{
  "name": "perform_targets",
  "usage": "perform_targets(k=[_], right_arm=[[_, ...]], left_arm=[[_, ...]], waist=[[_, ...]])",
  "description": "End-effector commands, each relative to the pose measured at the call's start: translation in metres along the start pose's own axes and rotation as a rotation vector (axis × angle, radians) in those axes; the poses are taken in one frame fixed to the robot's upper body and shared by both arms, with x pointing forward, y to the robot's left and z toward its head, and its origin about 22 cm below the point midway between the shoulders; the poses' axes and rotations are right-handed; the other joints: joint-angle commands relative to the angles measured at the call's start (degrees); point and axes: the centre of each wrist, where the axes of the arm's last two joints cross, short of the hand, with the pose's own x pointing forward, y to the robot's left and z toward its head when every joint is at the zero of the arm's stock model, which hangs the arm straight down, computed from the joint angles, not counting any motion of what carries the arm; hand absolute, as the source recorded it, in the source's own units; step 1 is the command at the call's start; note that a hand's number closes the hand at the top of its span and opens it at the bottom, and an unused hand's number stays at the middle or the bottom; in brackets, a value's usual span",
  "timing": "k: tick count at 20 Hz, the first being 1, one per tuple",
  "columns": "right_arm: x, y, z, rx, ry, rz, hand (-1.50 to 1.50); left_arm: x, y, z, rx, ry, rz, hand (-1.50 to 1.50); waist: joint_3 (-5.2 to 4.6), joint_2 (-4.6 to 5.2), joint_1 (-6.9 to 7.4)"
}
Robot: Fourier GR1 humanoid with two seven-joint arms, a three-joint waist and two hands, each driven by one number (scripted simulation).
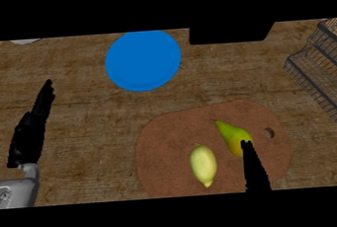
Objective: Pick the lemon from the cutting board and place it in the tiered basket
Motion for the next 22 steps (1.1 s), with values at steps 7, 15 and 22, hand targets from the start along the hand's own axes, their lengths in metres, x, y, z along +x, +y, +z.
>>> perform_targets(k=[7,15,22], right_arm=[[0.017,0.064,-0.034,0.113,-0.006,0.154,1.50],[0.027,0.066,-0.043,0.019,-0.029,0.036,1.50],[0.031,0.047,-0.010,-0.113,-0.103,-0.140,1.50]], left_arm=[[0.011,0.005,-0.006,-0.007,0.010,0.006,0.00],[-0.003,-0.002,-0.011,0.026,-0.004,-0.008,0.00],[-0.013,-0.006,-0.001,0.008,0.023,0.015,0.00]], waist=[[0.03,-0.17,-0.20],[0.03,-0.14,-0.53],[-0.01,-0.33,-1.17]])
